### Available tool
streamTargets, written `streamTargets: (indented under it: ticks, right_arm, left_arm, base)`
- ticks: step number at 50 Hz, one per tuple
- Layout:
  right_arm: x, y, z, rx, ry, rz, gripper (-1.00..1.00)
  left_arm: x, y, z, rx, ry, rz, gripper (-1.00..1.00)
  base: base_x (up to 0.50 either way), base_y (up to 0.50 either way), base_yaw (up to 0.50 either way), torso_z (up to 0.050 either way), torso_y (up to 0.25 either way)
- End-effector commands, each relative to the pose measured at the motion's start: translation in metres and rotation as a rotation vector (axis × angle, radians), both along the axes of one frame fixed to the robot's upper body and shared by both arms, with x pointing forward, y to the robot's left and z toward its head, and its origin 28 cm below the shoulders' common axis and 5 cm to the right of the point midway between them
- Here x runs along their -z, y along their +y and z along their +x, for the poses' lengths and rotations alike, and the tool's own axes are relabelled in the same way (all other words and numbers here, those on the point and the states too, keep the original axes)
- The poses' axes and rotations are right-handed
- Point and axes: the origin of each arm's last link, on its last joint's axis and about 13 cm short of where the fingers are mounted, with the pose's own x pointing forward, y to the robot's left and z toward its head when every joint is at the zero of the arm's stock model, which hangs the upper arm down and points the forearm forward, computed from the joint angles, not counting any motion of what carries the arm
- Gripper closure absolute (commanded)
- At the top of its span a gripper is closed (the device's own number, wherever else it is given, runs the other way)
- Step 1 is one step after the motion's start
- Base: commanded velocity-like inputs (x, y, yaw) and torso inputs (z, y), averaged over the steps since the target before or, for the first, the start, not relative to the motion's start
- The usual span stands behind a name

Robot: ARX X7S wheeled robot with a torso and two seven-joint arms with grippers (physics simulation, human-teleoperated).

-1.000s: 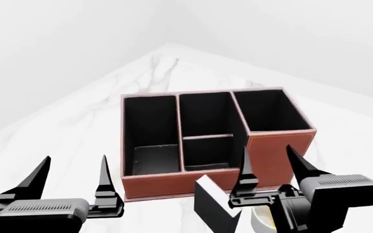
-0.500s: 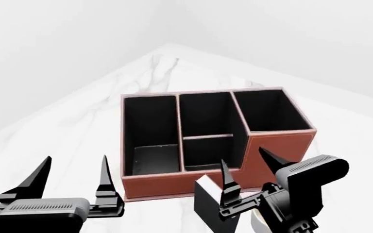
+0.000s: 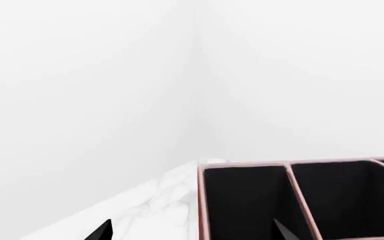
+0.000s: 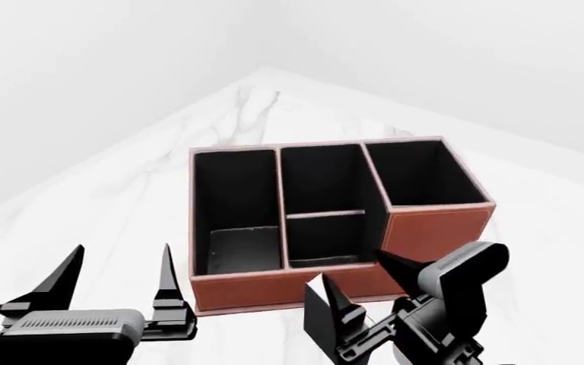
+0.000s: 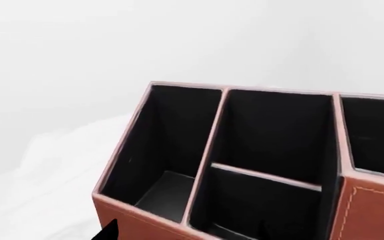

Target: Pick up the book and place it in the right compartment of the caddy.

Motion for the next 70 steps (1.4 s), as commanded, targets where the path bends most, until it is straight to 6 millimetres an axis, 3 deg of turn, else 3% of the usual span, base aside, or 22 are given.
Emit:
streamTargets:
  ticks: [1,14,44,70]
  right_arm:
    - [0.007,-0.006,0.006,-0.047,0.015,0.013,-1.0]
    - [0.019,-0.012,0.011,0.004,0.052,0.002,-1.0]
    - [0.027,-0.013,-0.014,-0.029,0.063,-0.014,-1.0]
    - [0.041,-0.016,-0.01,0.01,0.088,-0.012,-1.0]
  left_arm:
    - [0.001,0.0,0.001,0.002,0.003,0.002,-1.0]
    - [0.001,-0.001,0.0,0.003,0.004,0.003,-1.0]
    - [0.002,-0.002,0.001,0.002,0.011,0.007,-1.0]
    - [0.002,-0.002,0.001,0.007,0.009,0.005,-1.0]
  base:
    - [0.0,0.0,0.0,0.0,0.0]
    - [0.0,0.0,0.0,0.0,0.0]
    - [0.0,0.0,0.0,0.0,0.0]
    - [0.0,0.0,0.0,0.0,0.0]
